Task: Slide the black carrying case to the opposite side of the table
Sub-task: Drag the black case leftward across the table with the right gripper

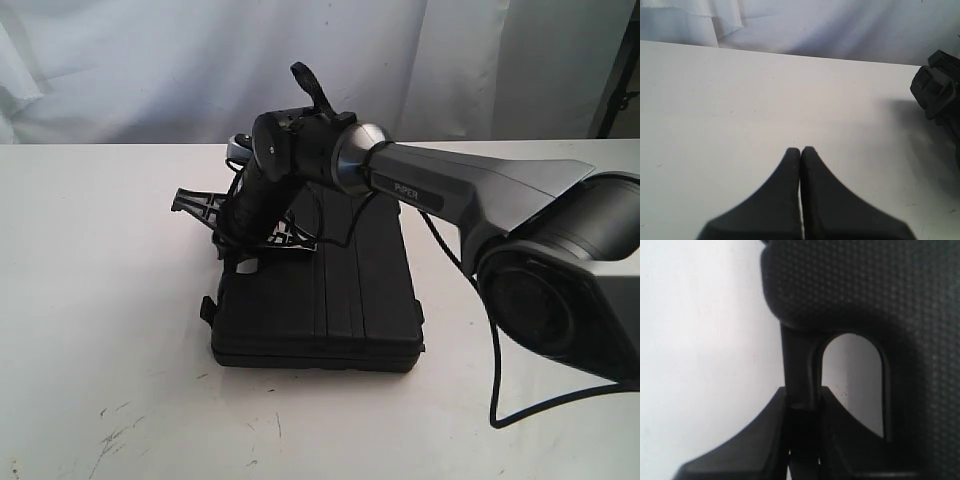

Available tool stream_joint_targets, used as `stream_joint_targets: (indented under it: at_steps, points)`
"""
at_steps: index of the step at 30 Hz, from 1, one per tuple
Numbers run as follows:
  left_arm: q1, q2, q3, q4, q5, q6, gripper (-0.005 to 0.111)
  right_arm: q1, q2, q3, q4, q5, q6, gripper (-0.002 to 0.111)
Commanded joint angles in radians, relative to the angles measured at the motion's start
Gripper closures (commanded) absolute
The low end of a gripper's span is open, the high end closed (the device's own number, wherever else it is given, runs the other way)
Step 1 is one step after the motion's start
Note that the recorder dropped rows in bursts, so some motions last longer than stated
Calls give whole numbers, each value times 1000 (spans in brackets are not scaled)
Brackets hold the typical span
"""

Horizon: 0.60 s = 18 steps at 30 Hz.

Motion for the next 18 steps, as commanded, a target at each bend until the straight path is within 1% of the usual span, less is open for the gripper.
stream_joint_targets:
  at_steps: [1,6,14,18]
  points:
    - [2,-5,4,1,-11,1,107,11,-12,-13,26,-96,12,100]
    - [2,-5,4,1,-11,1,107,11,-12,-13,28,-98,12,99]
    - [2,-5,4,1,-11,1,107,11,-12,-13,28,-98,12,82]
    - [2,-5,4,1,-11,1,107,11,-12,-13,24,-98,12,76]
